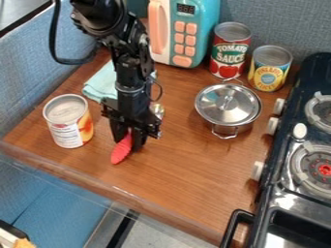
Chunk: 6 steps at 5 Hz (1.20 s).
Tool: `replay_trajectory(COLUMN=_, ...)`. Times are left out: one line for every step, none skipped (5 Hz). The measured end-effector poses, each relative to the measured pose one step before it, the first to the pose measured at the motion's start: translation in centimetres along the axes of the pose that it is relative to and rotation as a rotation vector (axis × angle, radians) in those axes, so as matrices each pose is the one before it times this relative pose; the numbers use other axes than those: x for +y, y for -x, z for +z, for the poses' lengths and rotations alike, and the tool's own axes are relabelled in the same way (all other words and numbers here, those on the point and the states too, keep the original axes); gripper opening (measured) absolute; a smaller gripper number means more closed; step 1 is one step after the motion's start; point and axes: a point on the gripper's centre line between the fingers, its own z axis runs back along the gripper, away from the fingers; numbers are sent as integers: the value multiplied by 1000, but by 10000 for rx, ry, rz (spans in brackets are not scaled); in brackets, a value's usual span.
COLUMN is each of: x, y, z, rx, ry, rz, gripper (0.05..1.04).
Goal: Move the can to the right side
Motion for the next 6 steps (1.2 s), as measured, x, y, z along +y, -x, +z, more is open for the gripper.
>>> replay_trajectory(x=-387, y=124, z=146, rx=166, ry=240, rz=-26, gripper=381)
replay_trajectory(x=-144, y=196, z=257, rx=176, ry=448, rz=105, gripper=381)
replay_trajectory(x=11, y=-318, z=2632, rx=-671, ry=385, rz=116, gripper=381)
replay_trajectory(x=679, y=29, z=3126, rx=-704, ry=304, rz=103, gripper=381)
replay_trajectory(x=1293, y=567, z=3721, rx=-1023, ry=172, rz=-73, gripper=381)
replay_trajectory(x=2714, y=2413, z=2349, rx=-324, ry=-420, rz=-43, gripper=381)
